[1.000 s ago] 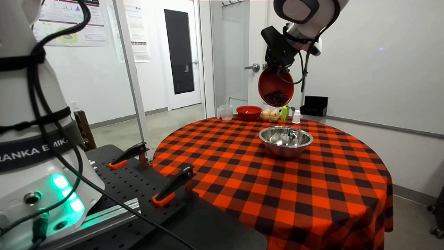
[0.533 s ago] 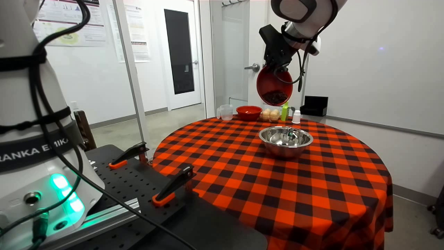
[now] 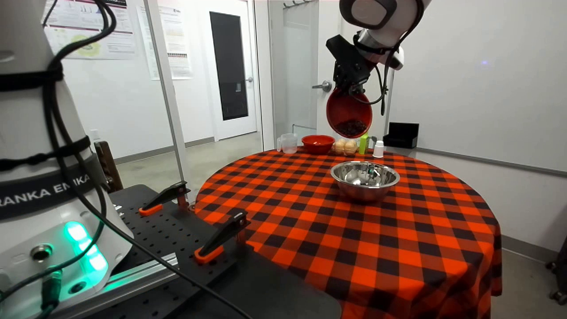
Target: Pour some contents from the red bowl into the silver bowl
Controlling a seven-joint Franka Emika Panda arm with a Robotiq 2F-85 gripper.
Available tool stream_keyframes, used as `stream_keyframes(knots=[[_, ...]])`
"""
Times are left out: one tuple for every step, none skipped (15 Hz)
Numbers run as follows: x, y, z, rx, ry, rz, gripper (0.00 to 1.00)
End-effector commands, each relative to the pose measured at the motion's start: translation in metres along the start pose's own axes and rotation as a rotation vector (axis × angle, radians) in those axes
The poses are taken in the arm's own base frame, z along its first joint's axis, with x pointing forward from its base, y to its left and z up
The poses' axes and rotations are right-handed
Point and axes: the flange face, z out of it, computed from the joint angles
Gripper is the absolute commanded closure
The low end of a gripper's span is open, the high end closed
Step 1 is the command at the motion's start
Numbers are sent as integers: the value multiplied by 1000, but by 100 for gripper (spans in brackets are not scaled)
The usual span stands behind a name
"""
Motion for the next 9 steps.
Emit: stream_keyframes(knots=[[-2, -17, -1, -74, -39, -19, 99], [-2, -17, 0, -98, -51, -23, 99], [-3, -17, 0, -133, -66, -20, 99], [-4, -17, 0, -164, -81, -19, 99], [-4, -16, 0, -201, -93, -17, 99], [-5, -15, -2, -237, -107, -13, 99], [-5, -13, -3, -276, -118, -10, 99], [-5, -12, -5, -316, -130, -8, 99], [-5, -10, -7, -357, -143, -11, 99]])
